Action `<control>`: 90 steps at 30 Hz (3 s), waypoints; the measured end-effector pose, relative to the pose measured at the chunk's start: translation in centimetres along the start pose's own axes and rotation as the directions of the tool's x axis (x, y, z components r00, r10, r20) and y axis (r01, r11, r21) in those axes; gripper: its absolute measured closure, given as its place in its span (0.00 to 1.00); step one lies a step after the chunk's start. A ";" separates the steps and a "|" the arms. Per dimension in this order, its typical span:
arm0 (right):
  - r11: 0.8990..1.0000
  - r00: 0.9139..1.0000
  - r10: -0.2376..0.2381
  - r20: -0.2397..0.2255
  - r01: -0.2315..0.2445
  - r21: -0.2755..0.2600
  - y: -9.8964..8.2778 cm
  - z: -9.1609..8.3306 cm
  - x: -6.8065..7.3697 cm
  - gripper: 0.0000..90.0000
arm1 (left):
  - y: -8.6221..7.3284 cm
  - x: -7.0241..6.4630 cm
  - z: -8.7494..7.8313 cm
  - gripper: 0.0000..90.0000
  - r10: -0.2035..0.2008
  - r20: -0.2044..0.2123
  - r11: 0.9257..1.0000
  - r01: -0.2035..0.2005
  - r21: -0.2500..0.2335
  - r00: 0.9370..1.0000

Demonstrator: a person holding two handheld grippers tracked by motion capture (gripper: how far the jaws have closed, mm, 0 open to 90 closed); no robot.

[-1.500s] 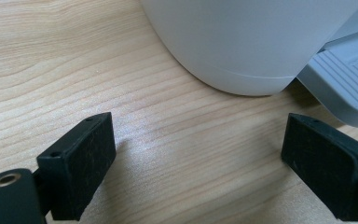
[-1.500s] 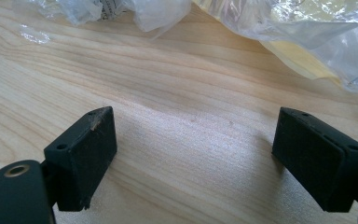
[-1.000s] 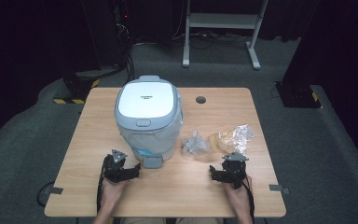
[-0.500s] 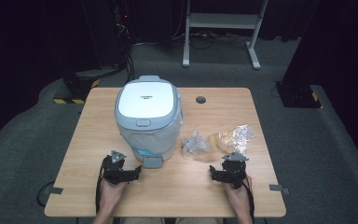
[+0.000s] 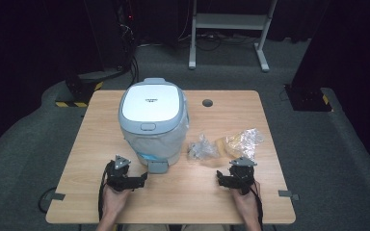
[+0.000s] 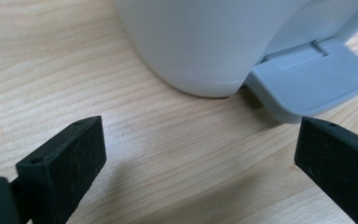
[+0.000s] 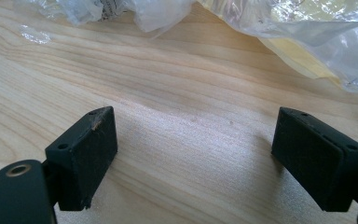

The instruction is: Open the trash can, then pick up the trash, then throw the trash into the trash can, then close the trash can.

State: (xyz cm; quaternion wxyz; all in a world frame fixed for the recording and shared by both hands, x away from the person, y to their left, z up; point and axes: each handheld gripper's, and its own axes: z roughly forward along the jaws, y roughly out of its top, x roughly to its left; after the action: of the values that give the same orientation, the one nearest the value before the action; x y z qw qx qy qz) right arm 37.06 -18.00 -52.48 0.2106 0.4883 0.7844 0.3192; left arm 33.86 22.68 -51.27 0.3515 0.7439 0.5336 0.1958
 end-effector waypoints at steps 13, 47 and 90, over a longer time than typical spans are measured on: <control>1.000 1.000 -0.001 -0.004 0.001 -0.002 0.0 0.0 0.0 0.16 | 1.2 -1.1 0.2 0.01 -0.013 0.016 1.000 0.013 -0.018 1.000; 1.000 1.000 -0.005 -0.004 0.005 -0.004 0.0 0.0 0.0 0.17 | 3.1 -3.3 1.0 0.04 -0.026 -0.014 0.999 0.025 -0.032 1.000; 1.000 1.000 -0.006 -0.005 0.006 -0.005 -0.1 -0.1 0.1 0.18 | 1.4 -3.1 2.8 0.02 -0.039 -0.037 0.996 0.036 -0.078 0.999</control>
State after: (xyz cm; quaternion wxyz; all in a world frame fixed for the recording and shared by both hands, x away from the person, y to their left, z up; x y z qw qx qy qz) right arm 36.93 -17.95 -52.46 0.2107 0.4847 0.7856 0.3217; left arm 35.54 18.62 -51.86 0.3732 0.7158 0.5462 0.2237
